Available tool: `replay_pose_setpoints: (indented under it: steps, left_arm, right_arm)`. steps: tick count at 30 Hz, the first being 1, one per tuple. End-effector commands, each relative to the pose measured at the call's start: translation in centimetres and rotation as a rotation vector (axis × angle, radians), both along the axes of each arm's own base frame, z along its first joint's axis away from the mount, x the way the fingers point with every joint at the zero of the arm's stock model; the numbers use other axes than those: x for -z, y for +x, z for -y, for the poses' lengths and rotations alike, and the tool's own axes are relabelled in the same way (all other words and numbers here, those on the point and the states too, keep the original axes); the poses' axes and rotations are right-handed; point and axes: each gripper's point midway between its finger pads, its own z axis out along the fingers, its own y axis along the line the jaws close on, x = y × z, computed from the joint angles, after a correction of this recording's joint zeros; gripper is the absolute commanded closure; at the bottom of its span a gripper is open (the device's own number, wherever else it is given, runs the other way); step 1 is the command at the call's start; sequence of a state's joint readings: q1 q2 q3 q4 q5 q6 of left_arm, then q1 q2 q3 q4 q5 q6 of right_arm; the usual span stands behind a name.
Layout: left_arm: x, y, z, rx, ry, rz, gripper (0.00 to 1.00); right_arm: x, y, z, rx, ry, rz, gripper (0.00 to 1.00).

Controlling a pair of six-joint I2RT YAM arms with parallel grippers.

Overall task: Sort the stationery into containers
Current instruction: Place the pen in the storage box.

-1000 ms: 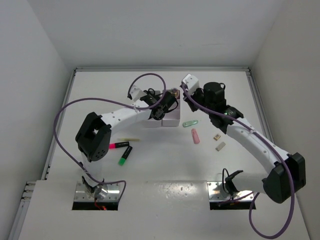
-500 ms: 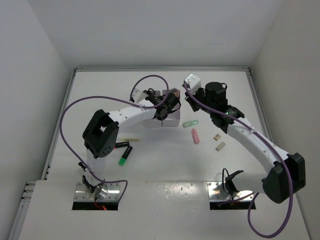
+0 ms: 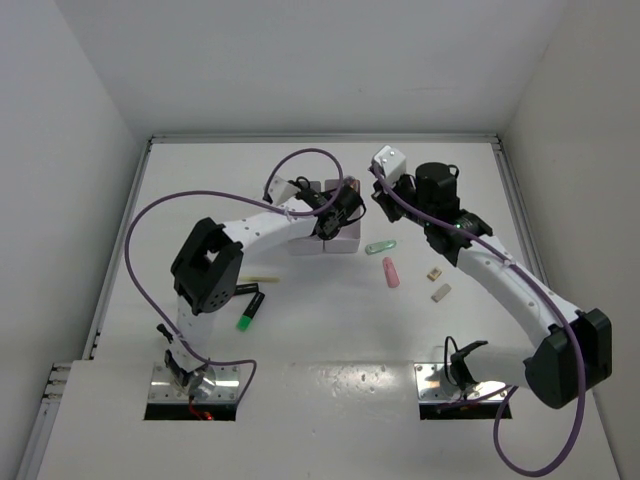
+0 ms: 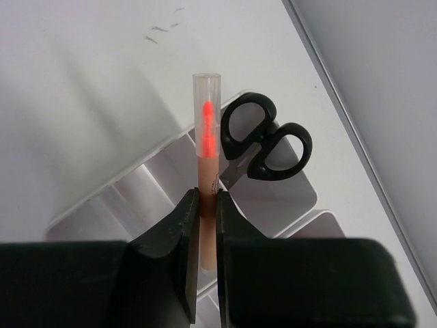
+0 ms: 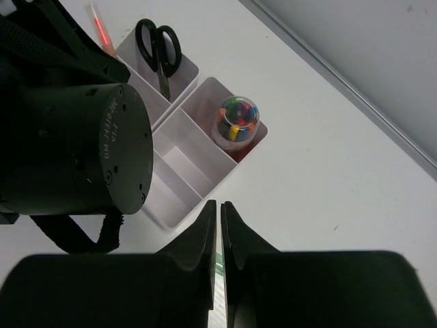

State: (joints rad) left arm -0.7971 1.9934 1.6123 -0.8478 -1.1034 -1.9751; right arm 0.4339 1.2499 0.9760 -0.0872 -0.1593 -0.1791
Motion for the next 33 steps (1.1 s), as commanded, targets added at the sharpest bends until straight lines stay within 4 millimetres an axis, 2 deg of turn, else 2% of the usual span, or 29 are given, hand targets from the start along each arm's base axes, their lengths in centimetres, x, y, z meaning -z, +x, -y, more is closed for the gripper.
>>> replay_pose_setpoints:
  steps: [1, 4, 13, 14, 19, 24, 25, 29, 31, 33]
  left_arm:
    - [-0.7, 0.4, 0.4, -0.015, 0.008, 0.043, 1.00]
    - [0.2, 0.5, 0.6, -0.015, 0.009, 0.028, 1.00]
    - [0.8, 0.6, 0.7, -0.015, 0.016, 0.022, 0.99]
    - [0.5, 0.8, 0.9, -0.015, 0.009, 0.028, 0.97]
    - [1.2, 0.6, 1.0, -0.009, 0.011, 0.003, 0.70]
    - [1.2, 0.6, 1.0, -0.009, 0.011, 0.003, 0.61]
    - [1.2, 0.6, 1.0, -0.009, 0.011, 0.003, 0.57]
    - [1.3, 0.5, 1.1, -0.007, 0.005, -0.004, 0.57]
    - [-0.8, 0.2, 1.8, 0.013, 0.003, 0.037, 0.59]
    - [-2.8, -0.7, 3.0, 0.055, 0.022, 0.067, 0.65]
  right_arm:
    - [-2.1, -0.2, -0.2, -0.011, 0.050, 0.046, 0.95]
    - [-2.4, -0.1, 0.2, -0.002, 0.054, 0.054, 0.95]
    - [-2.2, -0.3, 0.2, -0.007, 0.062, 0.038, 0.95]
    - [-2.2, -0.3, 0.2, -0.007, 0.062, 0.038, 0.95]
    - [-2.6, -0.3, 0.5, -0.006, 0.069, 0.046, 0.95]
    - [-2.6, -0.4, 0.4, -0.015, 0.071, 0.044, 0.95]
    - [-2.6, -0.2, 0.7, -0.006, 0.071, 0.045, 0.95]
    - [-2.4, -0.4, 0.6, -0.014, 0.070, 0.035, 0.95]
    - [-2.4, -0.4, 0.6, -0.014, 0.070, 0.035, 0.95]
    - [-2.7, -0.5, 0.6, -0.015, 0.074, 0.043, 0.95]
